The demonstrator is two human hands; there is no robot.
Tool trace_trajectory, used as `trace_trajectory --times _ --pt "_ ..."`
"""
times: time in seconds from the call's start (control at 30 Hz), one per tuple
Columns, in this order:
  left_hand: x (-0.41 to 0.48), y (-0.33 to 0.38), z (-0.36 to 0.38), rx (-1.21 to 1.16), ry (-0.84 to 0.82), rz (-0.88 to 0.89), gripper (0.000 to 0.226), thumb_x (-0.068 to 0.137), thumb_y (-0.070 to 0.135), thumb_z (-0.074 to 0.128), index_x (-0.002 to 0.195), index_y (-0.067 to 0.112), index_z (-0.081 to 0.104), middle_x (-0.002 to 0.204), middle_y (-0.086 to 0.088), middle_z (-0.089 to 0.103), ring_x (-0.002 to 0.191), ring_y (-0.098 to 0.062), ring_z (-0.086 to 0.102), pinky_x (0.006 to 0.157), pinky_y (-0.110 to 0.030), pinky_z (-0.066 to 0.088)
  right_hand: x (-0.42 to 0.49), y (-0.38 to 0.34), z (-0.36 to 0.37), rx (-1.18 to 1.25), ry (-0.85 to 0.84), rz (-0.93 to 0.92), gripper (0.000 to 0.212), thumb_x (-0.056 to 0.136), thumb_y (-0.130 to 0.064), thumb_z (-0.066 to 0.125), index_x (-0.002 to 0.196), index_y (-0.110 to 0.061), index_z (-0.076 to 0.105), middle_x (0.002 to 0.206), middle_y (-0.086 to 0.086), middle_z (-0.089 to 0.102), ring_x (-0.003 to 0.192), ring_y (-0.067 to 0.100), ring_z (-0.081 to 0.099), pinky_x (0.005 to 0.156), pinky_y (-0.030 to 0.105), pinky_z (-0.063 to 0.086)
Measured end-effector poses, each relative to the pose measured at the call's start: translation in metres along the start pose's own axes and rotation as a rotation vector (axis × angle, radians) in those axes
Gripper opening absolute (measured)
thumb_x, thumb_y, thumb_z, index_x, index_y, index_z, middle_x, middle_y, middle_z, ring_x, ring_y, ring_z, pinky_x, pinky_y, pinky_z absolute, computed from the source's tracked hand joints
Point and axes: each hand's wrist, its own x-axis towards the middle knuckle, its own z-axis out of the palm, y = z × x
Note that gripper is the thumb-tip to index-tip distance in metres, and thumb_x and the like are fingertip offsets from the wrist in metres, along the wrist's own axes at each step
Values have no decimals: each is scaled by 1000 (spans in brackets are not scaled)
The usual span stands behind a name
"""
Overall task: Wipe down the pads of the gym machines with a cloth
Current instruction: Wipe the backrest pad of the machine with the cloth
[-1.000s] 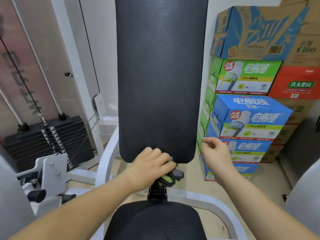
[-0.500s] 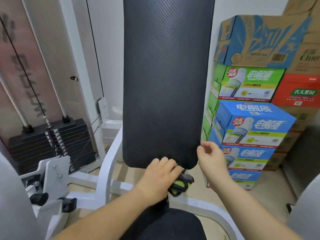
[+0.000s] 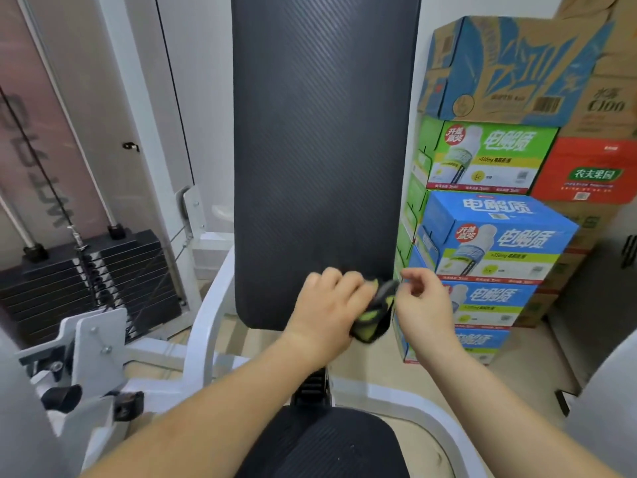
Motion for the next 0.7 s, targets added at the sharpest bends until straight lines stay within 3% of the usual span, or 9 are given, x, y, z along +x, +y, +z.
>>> trace_trajectory --times 0.1,0.17,0.3,0.4,0.5,0.6,0.7 --pt "-55 -14 12 51 -134 164 58 71 15 57 129 21 59 116 2 60 88 -26 52 68 -39 41 -12 -2 -1 -105 18 -108 20 95 -11 53 112 -21 57 106 2 59 93 22 61 79 41 52" --pt "-71 -35 3 30 -132 163 55 74 18 61 129 20 58 117 0 60 90 -26 53 69 -40 44 -16 -15 1 -221 -22 -296 19 95 -15 58 112 -22 56 99 -4 52 88 16 56 72 37 50" --pt "-50 -98 -47 -72 106 -243 71 63 19 74 132 18 58 117 -1 56 95 -25 52 74 -39 49 -5 -74 24 -362 -79 -728 23 91 -19 64 113 -20 61 104 -8 52 95 15 53 74 34 49" --pt "-14 -125 -77 -306 307 -729 64 78 20 75 137 24 51 121 5 51 109 -21 47 89 -37 47 12 -133 51 -478 -86 -937 26 89 -24 66 114 -18 66 110 -5 57 101 18 55 76 36 52" --pt "16 -115 -88 -586 422 -1135 59 90 39 66 142 27 42 132 7 50 126 -23 48 105 -43 44 33 -185 74 -562 -22 -1092 38 86 -29 69 120 -13 69 124 6 60 121 29 54 98 45 51" --pt "26 -130 -80 -725 335 -1213 57 90 43 62 141 35 38 136 6 55 125 -21 54 106 -47 47 61 -228 89 -745 64 -1195 51 85 -37 71 130 -13 67 138 17 58 133 40 47 111 55 41" --pt "48 -159 -97 -986 285 -1173 35 83 45 57 114 49 42 101 -7 73 90 -32 71 81 -56 61 83 -257 99 -861 90 -1169 56 87 -45 69 136 -17 64 141 17 55 132 40 47 108 53 43"
